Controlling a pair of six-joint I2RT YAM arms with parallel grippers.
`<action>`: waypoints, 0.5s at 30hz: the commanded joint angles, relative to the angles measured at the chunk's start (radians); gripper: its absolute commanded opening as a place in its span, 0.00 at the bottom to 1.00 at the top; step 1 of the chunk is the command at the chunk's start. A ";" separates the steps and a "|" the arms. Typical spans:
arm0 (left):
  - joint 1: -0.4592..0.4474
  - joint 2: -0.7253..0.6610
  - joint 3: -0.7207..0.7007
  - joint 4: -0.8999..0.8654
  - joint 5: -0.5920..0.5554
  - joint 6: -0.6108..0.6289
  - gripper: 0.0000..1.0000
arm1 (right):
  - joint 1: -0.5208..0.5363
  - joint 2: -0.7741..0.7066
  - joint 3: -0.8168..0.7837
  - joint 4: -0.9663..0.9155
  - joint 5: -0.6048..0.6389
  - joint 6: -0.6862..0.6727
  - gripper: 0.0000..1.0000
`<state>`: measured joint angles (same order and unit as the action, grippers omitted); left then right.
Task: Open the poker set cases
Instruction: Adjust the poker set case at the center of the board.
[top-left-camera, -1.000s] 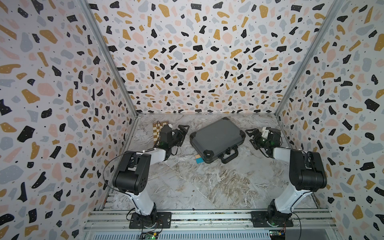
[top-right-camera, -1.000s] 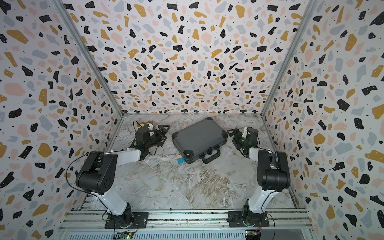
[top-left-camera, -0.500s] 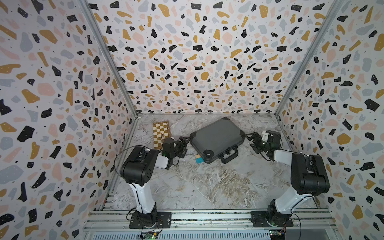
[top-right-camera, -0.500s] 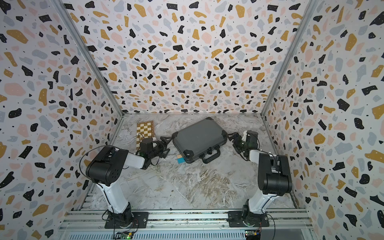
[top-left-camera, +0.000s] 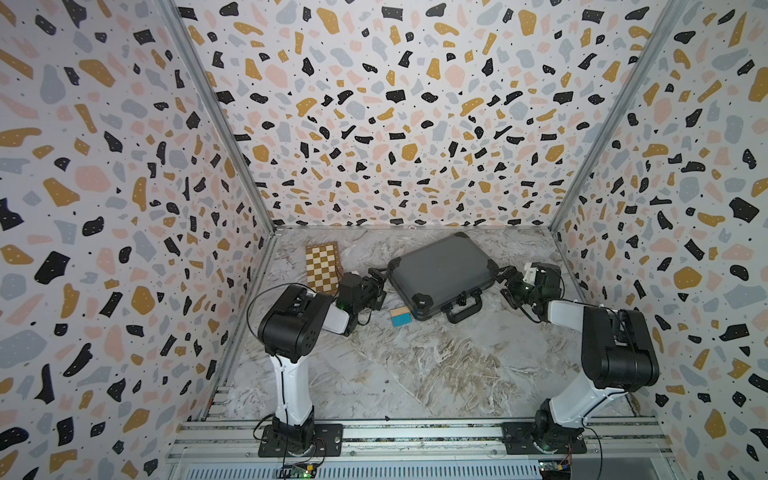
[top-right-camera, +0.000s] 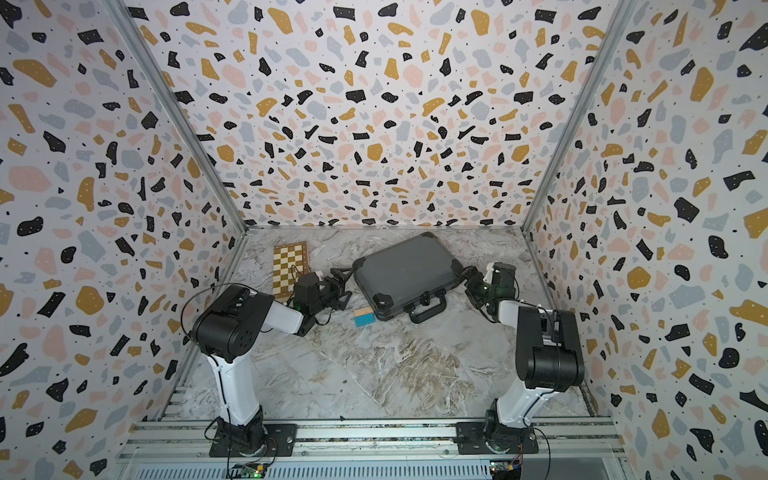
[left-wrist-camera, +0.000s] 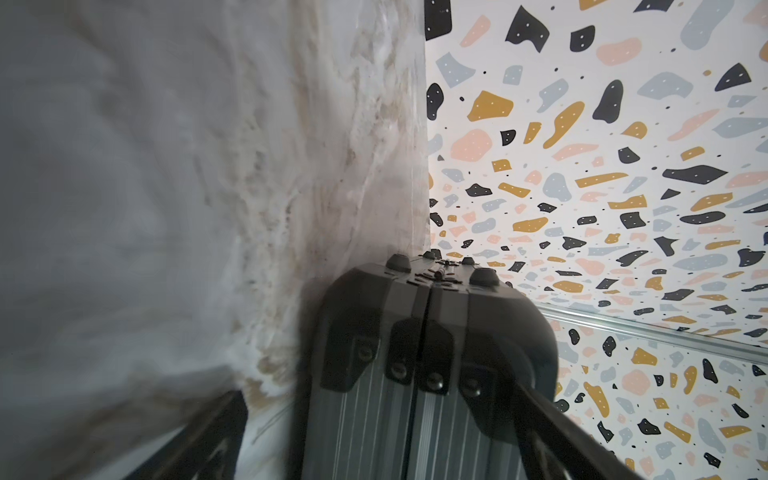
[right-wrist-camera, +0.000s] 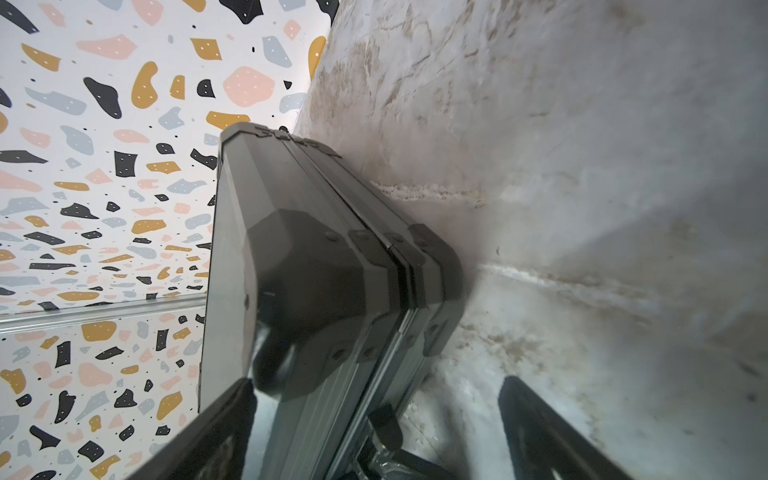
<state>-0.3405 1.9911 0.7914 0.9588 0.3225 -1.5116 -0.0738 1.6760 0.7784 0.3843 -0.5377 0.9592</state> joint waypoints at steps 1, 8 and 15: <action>-0.041 0.003 0.093 -0.003 0.039 0.022 0.99 | 0.002 -0.032 0.006 -0.020 0.005 -0.020 0.94; -0.064 0.058 0.263 -0.120 0.061 0.057 0.99 | 0.001 -0.017 0.007 -0.011 0.000 -0.020 0.94; -0.088 0.117 0.374 -0.186 0.082 0.080 0.99 | -0.001 -0.033 0.018 -0.052 0.013 -0.045 0.94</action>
<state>-0.3859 2.0842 1.1053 0.7441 0.3321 -1.4506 -0.0738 1.6760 0.7788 0.3649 -0.5343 0.9421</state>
